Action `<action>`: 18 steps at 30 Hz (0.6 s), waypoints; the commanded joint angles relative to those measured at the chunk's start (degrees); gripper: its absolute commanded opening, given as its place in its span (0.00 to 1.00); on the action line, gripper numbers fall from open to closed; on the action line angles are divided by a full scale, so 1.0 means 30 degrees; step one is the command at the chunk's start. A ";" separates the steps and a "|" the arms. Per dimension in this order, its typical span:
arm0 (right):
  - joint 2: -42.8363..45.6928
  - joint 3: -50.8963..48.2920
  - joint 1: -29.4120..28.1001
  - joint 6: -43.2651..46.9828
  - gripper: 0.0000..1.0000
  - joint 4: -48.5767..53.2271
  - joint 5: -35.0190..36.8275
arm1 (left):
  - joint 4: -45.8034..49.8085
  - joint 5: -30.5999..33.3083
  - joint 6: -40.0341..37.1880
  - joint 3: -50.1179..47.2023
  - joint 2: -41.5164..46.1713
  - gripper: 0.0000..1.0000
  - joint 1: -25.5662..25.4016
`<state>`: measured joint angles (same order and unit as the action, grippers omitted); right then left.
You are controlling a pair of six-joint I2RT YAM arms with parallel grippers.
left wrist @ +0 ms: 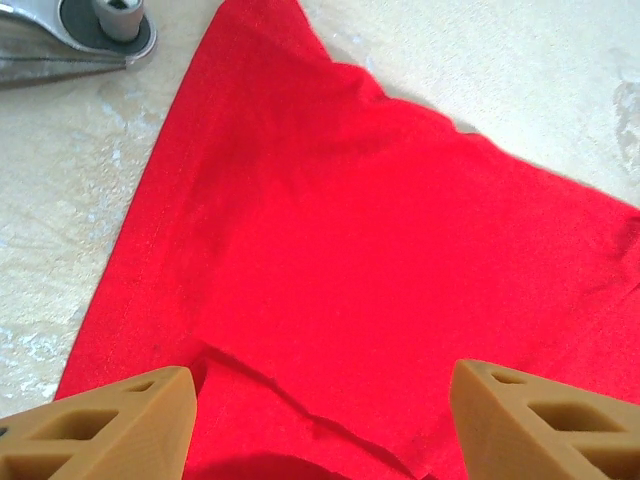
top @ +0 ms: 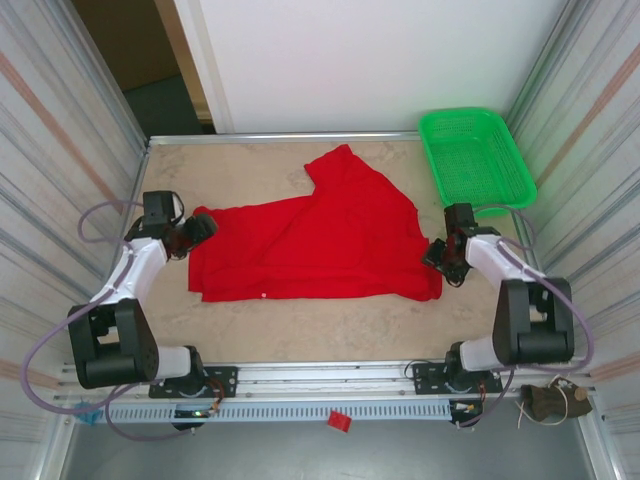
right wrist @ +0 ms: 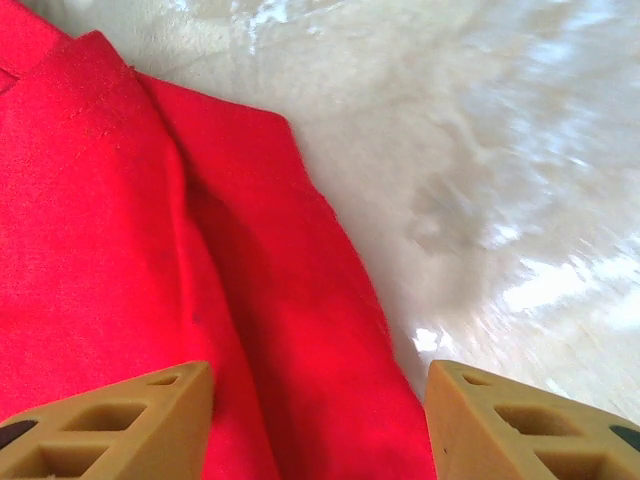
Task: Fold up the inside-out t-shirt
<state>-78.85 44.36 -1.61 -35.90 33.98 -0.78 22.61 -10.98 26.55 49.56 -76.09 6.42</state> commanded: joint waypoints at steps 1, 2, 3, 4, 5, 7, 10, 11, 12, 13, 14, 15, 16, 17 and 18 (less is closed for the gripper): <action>0.1933 0.0348 0.0101 -0.1129 0.56 0.1023 0.0845 | 0.0119 -0.0405 -0.0682 0.1072 -0.0329 0.68 0.0205; 0.2188 0.0725 -0.0045 -0.1013 0.56 0.1044 0.0780 | 0.0081 -0.0318 -0.0751 0.1363 -0.0569 0.69 0.0205; 0.2267 0.1342 -0.0195 -0.0724 0.57 0.0919 0.0611 | 0.0130 -0.0076 -0.0882 0.1830 -0.0986 0.71 0.0205; 0.1942 0.2278 -0.0314 -0.0340 0.57 0.0820 0.0276 | 0.0157 0.0026 -0.0967 0.2406 -0.1559 0.71 0.0259; 0.1368 0.3338 -0.0424 0.0132 0.57 0.0901 -0.0117 | 0.0183 0.0038 -0.1092 0.2975 -0.2125 0.72 0.0279; -0.0505 0.6143 -0.0891 0.1251 0.57 0.1365 -0.0547 | 0.0447 0.0271 -0.1433 0.4423 -0.3622 0.74 0.0293; -0.4211 1.0851 -0.1637 0.2819 0.57 0.2390 -0.1327 | 0.1153 0.0826 -0.1832 0.6690 -0.6264 0.76 0.0293; -0.5621 1.2584 -0.1816 0.3165 0.57 0.2779 -0.1511 | 0.1219 0.1007 -0.1860 0.7343 -0.7079 0.75 0.0275; -0.7026 1.4392 -0.1987 0.3357 0.57 0.3197 -0.1583 | 0.1277 0.1162 -0.1806 0.7944 -0.7797 0.75 0.0264; -0.8207 1.5897 -0.2082 0.3451 0.58 0.3577 -0.1659 | 0.1375 0.1257 -0.1791 0.8443 -0.8363 0.75 0.0264; -0.9457 1.7557 -0.2183 0.3564 0.58 0.3831 -0.1787 | 0.1470 0.1418 -0.1733 0.8985 -0.8980 0.75 0.0235; -1.0678 1.9213 -0.2246 0.3595 0.58 0.4055 -0.1847 | 0.1617 0.1695 -0.1730 0.9506 -0.9543 0.75 0.0155; -1.1691 2.0630 -0.2298 0.3597 0.59 0.4255 -0.1964 | 0.1721 0.1898 -0.1701 0.9923 -0.9970 0.75 0.0097; -1.2825 2.2440 -0.2292 0.3608 0.59 0.4449 -0.2091 | 0.1852 0.2065 -0.1635 1.0338 -1.0449 0.75 0.0058; -1.3929 2.4064 -0.2321 0.3646 0.60 0.4661 -0.2220 | 0.1838 0.2063 -0.1446 1.0627 -1.0875 0.76 0.0030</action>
<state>-114.24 107.57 -8.47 -27.51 42.92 -5.74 25.47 -7.18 22.65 78.17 -106.80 6.90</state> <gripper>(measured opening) 0.594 0.755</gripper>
